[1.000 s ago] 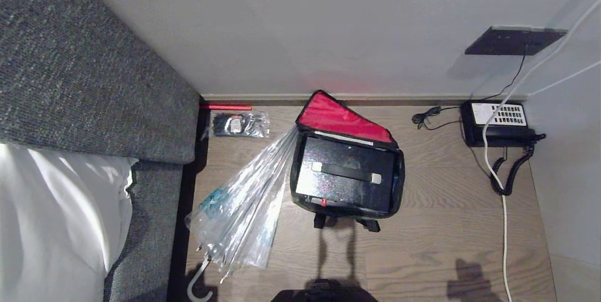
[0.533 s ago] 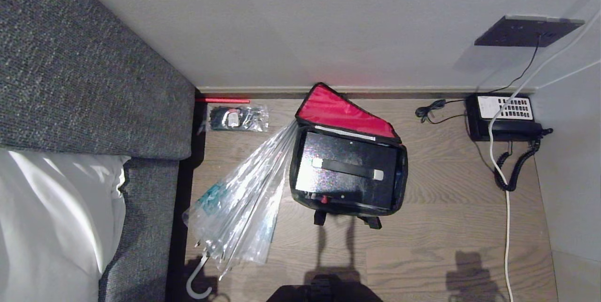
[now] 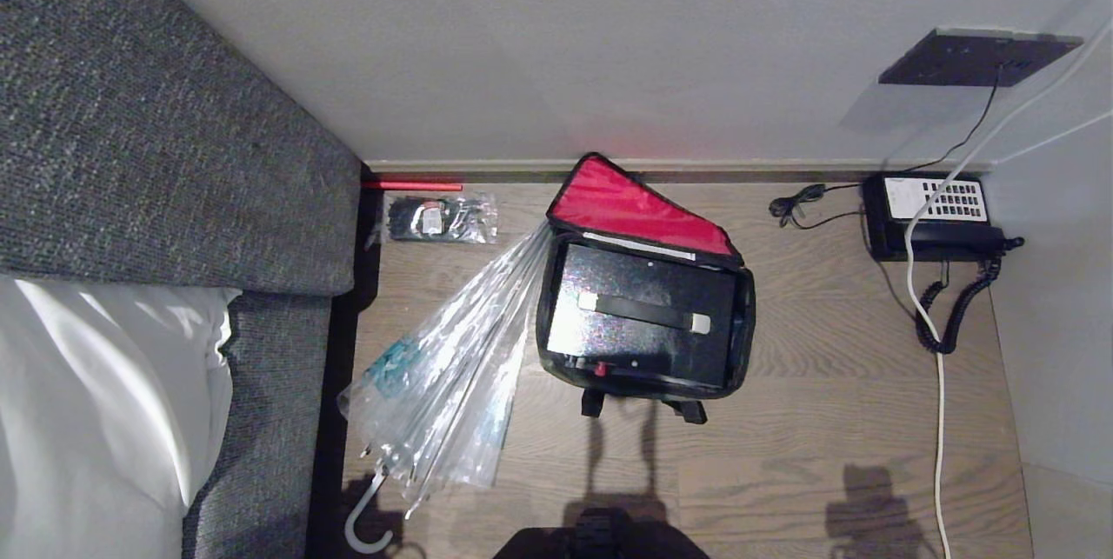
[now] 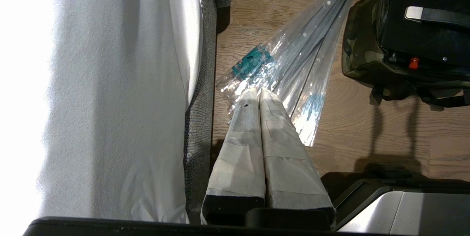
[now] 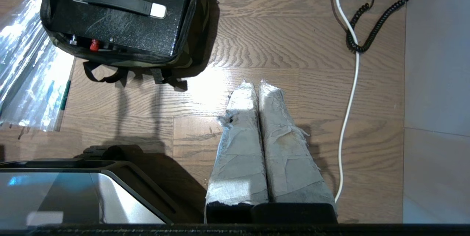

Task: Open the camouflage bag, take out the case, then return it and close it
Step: Close the top of the storage box

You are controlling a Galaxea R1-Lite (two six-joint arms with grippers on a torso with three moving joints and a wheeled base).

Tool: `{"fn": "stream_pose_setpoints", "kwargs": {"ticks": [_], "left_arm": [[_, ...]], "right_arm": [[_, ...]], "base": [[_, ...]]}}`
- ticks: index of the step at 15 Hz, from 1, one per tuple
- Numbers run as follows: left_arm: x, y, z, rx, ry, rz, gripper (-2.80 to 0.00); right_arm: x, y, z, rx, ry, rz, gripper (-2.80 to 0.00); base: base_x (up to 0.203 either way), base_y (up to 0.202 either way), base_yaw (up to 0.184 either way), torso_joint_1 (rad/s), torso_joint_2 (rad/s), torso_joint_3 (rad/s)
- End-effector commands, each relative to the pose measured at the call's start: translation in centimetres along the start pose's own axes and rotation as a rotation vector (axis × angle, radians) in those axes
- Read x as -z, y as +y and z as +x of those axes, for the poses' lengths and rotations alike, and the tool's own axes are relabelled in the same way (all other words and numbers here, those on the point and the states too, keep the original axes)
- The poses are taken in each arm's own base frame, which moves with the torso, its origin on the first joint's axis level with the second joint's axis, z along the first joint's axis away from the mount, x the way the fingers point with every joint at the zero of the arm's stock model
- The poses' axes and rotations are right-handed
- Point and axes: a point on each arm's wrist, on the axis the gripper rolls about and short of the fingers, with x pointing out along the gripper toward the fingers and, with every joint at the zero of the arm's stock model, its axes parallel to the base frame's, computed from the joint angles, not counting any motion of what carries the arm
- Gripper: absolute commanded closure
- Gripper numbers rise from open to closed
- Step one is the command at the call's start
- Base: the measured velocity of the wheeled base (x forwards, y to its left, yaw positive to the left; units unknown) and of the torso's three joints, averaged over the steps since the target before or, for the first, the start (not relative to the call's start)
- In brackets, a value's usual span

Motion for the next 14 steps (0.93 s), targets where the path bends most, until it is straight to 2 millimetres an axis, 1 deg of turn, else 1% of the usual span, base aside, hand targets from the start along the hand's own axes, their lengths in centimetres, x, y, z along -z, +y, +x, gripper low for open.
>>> {"fn": "stream_pose_setpoints", "kwargs": {"ticks": [1,3,4,7,14], "left_arm": [[0.0,0.0,0.0,-0.001,-0.001,0.0,0.0],[-0.01,0.0,0.0,0.0,-0.002,-0.001,0.0],[-0.01,0.0,0.0,0.0,-0.002,-0.003,0.0],[0.01,0.0,0.0,0.0,0.0,-0.003,0.0],[0.01,0.0,0.0,-0.001,0.0,-0.004,0.0]], "right_arm": [[0.07,0.0,-0.21,0.0,-0.028,-0.001,0.0],[0.07,0.0,-0.21,0.0,-0.028,-0.001,0.0],[0.07,0.0,-0.21,0.0,-0.028,-0.001,0.0],[0.07,0.0,-0.21,0.0,-0.028,-0.001,0.0],[0.07,0.0,-0.21,0.0,-0.028,-0.001,0.0]], "base": [[0.0,0.0,0.0,0.0,0.0,0.0],[0.0,0.0,0.0,0.0,0.0,0.0],[0.088,0.0,-0.001,0.004,0.0,0.004],[0.148,0.0,0.0,0.002,0.0,0.001],[0.0,0.0,0.0,0.0,0.0,0.0]]}}
